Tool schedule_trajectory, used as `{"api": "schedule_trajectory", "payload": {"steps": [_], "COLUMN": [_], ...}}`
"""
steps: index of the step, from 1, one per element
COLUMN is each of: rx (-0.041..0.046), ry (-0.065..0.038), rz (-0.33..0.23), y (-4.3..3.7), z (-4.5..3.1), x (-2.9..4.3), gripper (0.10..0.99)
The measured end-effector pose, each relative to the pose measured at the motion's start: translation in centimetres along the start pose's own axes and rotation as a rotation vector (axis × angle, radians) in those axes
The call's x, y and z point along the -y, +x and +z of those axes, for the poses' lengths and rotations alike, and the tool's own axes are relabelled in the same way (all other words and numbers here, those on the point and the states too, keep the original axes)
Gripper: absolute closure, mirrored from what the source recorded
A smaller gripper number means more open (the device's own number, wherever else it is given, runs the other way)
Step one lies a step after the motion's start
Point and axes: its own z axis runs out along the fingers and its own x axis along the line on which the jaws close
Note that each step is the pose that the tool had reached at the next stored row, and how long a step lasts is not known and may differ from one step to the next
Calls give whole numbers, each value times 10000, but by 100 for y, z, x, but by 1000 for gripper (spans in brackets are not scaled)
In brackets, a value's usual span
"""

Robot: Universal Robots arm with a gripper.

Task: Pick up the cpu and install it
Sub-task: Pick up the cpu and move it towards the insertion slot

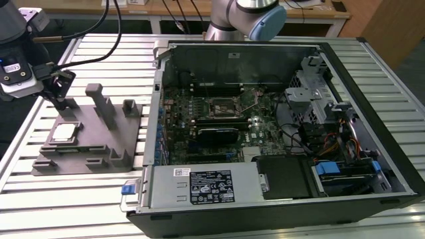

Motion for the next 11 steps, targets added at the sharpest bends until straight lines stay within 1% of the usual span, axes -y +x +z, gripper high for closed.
{"api": "schedule_trajectory", "payload": {"steps": [11], "rx": [0], "ry": [-1], "rz": [0], "y": [21], "z": [49], "x": [3], "gripper": [980]}}
